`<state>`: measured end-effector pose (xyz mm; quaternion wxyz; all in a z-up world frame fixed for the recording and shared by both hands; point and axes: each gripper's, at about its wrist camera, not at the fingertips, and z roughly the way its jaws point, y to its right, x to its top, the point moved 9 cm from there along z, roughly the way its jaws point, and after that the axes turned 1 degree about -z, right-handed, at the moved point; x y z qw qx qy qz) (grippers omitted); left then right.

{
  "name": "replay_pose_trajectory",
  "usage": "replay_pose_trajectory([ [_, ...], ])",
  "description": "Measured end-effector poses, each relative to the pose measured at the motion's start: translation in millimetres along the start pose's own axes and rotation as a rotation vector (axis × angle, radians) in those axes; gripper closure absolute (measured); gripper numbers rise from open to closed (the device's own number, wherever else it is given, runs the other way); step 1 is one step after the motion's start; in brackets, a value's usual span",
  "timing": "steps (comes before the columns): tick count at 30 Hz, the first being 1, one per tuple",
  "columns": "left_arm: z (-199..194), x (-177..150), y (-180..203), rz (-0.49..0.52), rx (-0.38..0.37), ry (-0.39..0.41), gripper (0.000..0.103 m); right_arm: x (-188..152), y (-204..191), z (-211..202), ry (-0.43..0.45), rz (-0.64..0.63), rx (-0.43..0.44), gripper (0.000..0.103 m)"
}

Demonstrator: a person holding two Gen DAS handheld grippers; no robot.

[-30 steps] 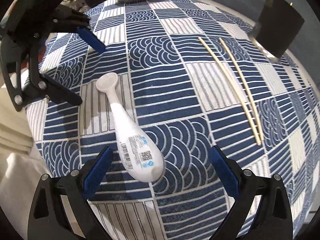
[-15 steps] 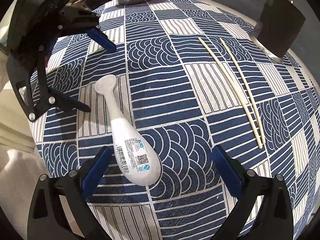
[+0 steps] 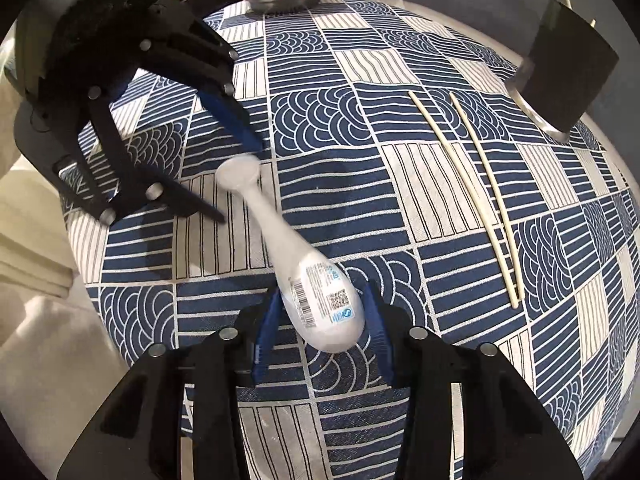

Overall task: Organize utensils
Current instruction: 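Grasp the labeled white spoon with right tool while left tool approaches it, then lift the spoon with right tool while left tool grips its bowl end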

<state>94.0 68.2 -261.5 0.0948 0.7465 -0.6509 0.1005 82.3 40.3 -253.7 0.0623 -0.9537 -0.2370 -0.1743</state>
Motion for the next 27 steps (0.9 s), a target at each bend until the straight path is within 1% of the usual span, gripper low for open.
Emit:
replay_pose_trajectory([
  [1,0.0,3.0,1.2,0.015,-0.006,-0.010,0.071,0.5,-1.1,-0.6,0.004,0.002,0.011,0.065],
  [5,0.2,7.6,1.9,0.061,-0.007,-0.036,0.075,-0.8,3.0,-4.5,0.030,0.041,0.033,0.066],
  [6,-2.9,9.5,2.3,0.057,-0.018,-0.029,0.080,-1.0,4.7,-5.4,0.033,0.051,0.036,0.067],
  [7,-6.3,11.4,-1.8,0.045,-0.028,-0.018,0.087,-1.6,7.0,-6.0,0.034,0.054,0.028,0.073],
  [8,-8.5,12.8,-4.2,0.031,-0.029,-0.013,0.089,-2.5,9.9,-6.3,0.031,0.060,0.026,0.084],
  [9,-11.0,13.2,-7.8,0.012,-0.034,-0.011,0.089,-3.5,11.5,-5.8,0.026,0.067,0.037,0.088],
  [10,-11.4,12.5,-8.4,0.006,-0.049,-0.017,0.089,-3.2,13.6,-6.8,0.031,0.069,0.041,0.090],
  [12,-9.7,10.6,-6.2,0.006,-0.048,-0.019,0.089,-3.6,15.0,-5.5,0.024,0.065,0.043,0.091],
  [14,-8.6,13.0,-8.8,0.003,-0.044,-0.025,0.090,-1.3,17.7,-6.0,0.035,0.052,0.026,0.092],
  [18,-9.4,17.9,-14.2,-0.017,-0.052,-0.032,0.091,4.0,22.5,-15.9,0.068,0.078,0.057,0.092],
  [21,-13.1,21.0,-18.5,-0.030,-0.039,-0.032,0.091,10.9,25.6,-19.8,0.077,0.061,0.047,0.092],
  [27,-24.0,28.6,-24.8,-0.081,-0.027,-0.009,0.092,29.4,39.7,-42.0,0.144,0.058,0.049,0.094],
])
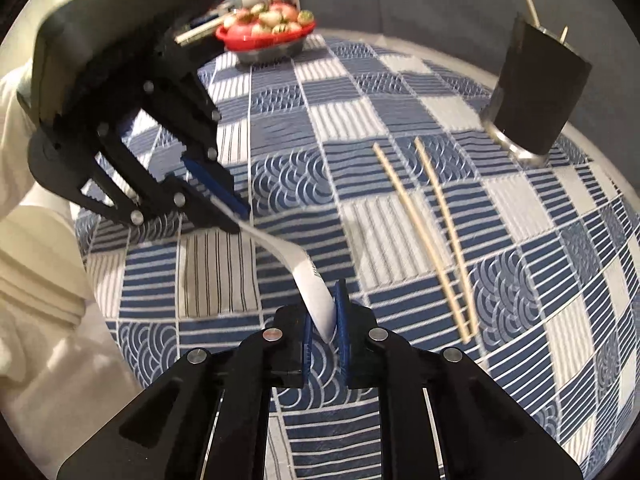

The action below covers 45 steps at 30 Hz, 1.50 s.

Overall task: Organize utensils
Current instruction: 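Lift the spoon with right tool while left tool grips its bowl end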

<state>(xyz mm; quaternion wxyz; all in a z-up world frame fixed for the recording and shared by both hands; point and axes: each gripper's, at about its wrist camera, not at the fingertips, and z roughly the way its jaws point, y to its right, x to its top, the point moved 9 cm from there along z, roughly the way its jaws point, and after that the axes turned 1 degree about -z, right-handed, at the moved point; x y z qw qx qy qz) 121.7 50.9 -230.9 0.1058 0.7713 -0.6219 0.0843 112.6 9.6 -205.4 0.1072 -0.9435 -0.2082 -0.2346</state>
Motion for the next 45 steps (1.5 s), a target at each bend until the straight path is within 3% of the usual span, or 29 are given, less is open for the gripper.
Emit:
replay_pose_trajectory([
  [11,-27.1,29.2,-9.7,-0.128,0.030,0.086,0.092,34.3,20.4,-42.4,0.072,-0.098,-0.019,0.094],
  [25,-66.3,78.7,-7.6,-0.203,0.121,0.155,0.100,75.4,43.1,-107.6,0.168,-0.285,-0.044,0.097],
  [38,-96.8,118.5,16.9,-0.277,0.206,0.245,0.102,86.9,62.1,-169.3,0.279,-0.440,-0.048,0.097],
  [41,-102.3,123.8,20.8,-0.309,0.243,0.267,0.101,86.0,64.1,-178.3,0.293,-0.472,-0.041,0.096],
  [45,-106.4,126.4,22.1,-0.342,0.243,0.284,0.091,84.9,66.1,-187.2,0.303,-0.505,-0.047,0.096],
])
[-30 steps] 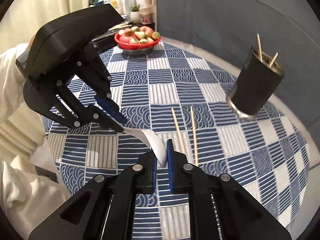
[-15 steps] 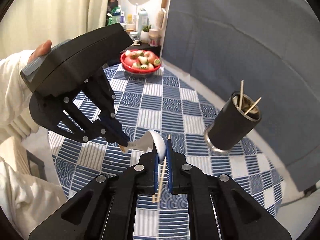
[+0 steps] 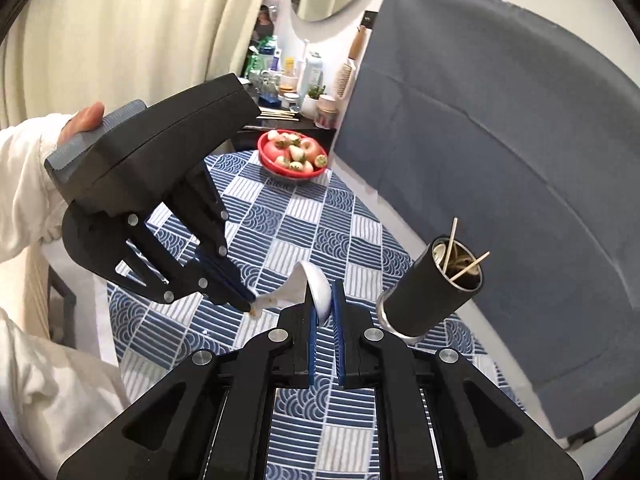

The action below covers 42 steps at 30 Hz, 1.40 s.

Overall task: Organize utensils
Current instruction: 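Lift the spoon with right tool while left tool grips its bowl end, then carry the white spoon over the black cup with both tools and lower it in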

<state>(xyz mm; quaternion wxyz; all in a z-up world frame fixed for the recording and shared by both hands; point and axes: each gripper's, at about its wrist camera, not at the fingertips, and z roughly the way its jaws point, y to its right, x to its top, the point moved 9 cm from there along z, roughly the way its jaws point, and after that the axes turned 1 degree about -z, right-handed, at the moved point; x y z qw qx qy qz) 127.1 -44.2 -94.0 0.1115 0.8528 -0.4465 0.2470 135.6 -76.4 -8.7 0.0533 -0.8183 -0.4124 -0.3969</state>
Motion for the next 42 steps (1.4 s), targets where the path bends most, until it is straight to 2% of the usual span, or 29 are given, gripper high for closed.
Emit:
replay_pose_trajectory([
  [3,-5.4,3.5,-8.9,-0.020,0.036,0.018,0.065,3.8,4.1,-4.0,0.009,-0.002,0.020,0.097],
  [6,-13.3,11.0,-15.6,-0.051,0.007,0.051,0.059,9.2,10.3,-4.4,0.024,0.001,0.028,0.097],
  [7,-13.8,13.6,-17.3,-0.043,0.009,0.052,0.054,12.0,12.0,-4.4,0.033,0.005,0.032,0.097],
  [9,-10.4,17.1,-19.2,-0.026,0.004,0.040,0.051,18.4,17.1,-4.2,0.051,0.013,0.032,0.097],
  [11,-5.5,20.2,-22.2,-0.005,-0.009,0.028,0.051,25.0,22.6,-3.7,0.064,0.021,0.029,0.097],
  [12,-2.4,22.6,-25.2,0.005,-0.014,0.024,0.058,29.6,27.2,-3.7,0.073,0.030,0.027,0.097],
  [13,0.2,25.2,-27.5,0.012,-0.026,0.019,0.076,32.3,29.0,-3.4,0.078,0.037,0.031,0.097],
  [14,2.5,28.5,-30.2,0.021,-0.033,0.013,0.080,35.7,31.3,-3.1,0.084,0.042,0.035,0.096],
  [32,9.7,106.9,-75.1,0.091,-0.082,0.073,0.083,70.7,101.1,2.5,0.058,0.001,-0.084,0.096],
  [42,35.5,154.1,-100.3,0.090,-0.129,0.084,0.083,73.7,155.1,20.8,0.021,0.002,-0.126,0.096],
])
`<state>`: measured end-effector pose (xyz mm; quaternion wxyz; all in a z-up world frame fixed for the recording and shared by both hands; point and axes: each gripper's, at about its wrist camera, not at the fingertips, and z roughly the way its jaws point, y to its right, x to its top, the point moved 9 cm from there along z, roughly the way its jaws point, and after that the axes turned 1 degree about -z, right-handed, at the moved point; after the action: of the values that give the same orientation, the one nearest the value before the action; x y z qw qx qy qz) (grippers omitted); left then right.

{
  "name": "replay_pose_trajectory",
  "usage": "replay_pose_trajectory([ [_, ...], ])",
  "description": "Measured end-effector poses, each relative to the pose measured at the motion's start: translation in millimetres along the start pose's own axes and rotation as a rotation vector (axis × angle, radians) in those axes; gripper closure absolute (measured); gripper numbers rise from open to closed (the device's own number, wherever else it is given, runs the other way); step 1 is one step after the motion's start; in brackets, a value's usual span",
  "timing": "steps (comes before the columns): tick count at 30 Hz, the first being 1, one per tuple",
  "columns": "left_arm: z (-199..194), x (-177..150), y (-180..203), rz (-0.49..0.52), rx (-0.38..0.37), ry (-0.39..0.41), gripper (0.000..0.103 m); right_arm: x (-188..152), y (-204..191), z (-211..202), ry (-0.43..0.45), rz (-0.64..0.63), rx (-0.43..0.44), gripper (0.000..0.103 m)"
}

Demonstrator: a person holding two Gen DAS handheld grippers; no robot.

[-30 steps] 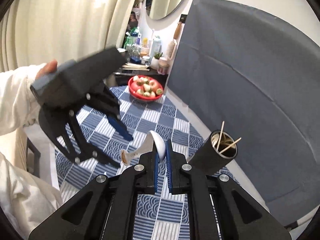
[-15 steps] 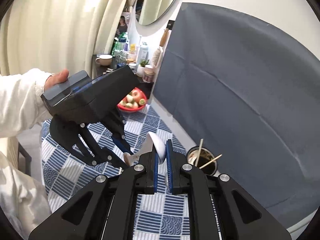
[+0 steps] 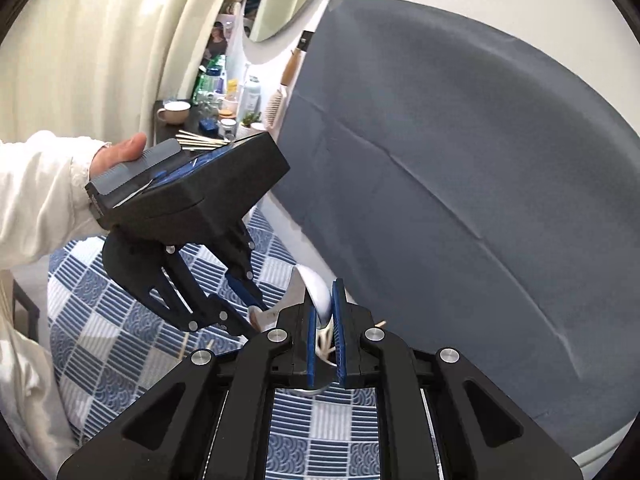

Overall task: Organize utensils
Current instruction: 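Carry the white spoon over the black cup with both tools and lower it in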

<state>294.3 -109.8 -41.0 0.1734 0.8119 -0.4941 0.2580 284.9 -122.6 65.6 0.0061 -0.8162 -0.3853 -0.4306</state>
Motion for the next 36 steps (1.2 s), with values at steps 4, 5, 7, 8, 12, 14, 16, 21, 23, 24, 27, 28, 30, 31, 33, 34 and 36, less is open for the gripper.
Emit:
replay_pose_trajectory([
  [4,14.6,13.5,-12.0,0.010,-0.015,-0.004,0.083,-2.0,17.0,13.1,-0.020,0.004,-0.006,0.096],
  [5,17.5,16.3,-15.5,0.011,-0.018,-0.004,0.083,-2.6,21.1,16.8,-0.026,0.004,-0.008,0.096],
  [7,25.5,22.8,-24.2,0.009,-0.035,-0.007,0.083,-5.2,30.0,23.6,-0.037,0.010,-0.010,0.096],
  [8,28.7,24.5,-26.2,0.010,-0.039,-0.008,0.083,-6.7,34.7,27.7,-0.043,0.013,-0.010,0.096],
  [12,45.5,33.0,-38.7,0.015,-0.055,-0.022,0.083,-10.8,48.3,43.4,-0.060,0.024,-0.007,0.095],
  [14,51.3,35.7,-43.6,0.013,-0.062,-0.027,0.083,-12.1,52.6,50.1,-0.065,0.028,-0.005,0.095],
  [16,59.7,38.4,-49.2,0.013,-0.068,-0.035,0.083,-14.5,58.6,58.6,-0.073,0.033,-0.001,0.095],
  [21,78.0,37.7,-55.0,0.010,-0.094,-0.061,0.083,-22.1,63.7,74.8,-0.094,0.042,0.012,0.095],
  [23,86.3,34.7,-55.0,0.013,-0.106,-0.077,0.084,-25.9,63.7,83.0,-0.104,0.047,0.026,0.095],
  [24,89.7,33.2,-55.4,0.018,-0.105,-0.085,0.084,-27.9,62.2,87.0,-0.111,0.046,0.031,0.095],
  [27,98.4,29.8,-58.1,0.016,-0.111,-0.104,0.084,-33.5,61.9,95.8,-0.121,0.052,0.042,0.095],
  [28,101.6,28.3,-58.9,0.012,-0.116,-0.110,0.084,-35.4,61.8,98.4,-0.123,0.060,0.046,0.095],
  [30,106.1,25.9,-60.2,0.008,-0.120,-0.120,0.084,-39.5,62.3,103.2,-0.130,0.068,0.053,0.095],
  [31,108.3,24.3,-60.7,0.008,-0.122,-0.127,0.084,-41.9,61.8,105.5,-0.135,0.071,0.056,0.095],
  [33,112.4,21.8,-60.6,0.011,-0.123,-0.140,0.084,-45.1,61.1,109.4,-0.144,0.070,0.063,0.095],
  [34,114.6,20.4,-60.3,0.011,-0.127,-0.147,0.084,-46.7,60.4,111.7,-0.148,0.070,0.066,0.095],
  [36,118.1,19.0,-60.0,0.015,-0.129,-0.156,0.084,-49.1,59.5,114.7,-0.155,0.071,0.073,0.095],
])
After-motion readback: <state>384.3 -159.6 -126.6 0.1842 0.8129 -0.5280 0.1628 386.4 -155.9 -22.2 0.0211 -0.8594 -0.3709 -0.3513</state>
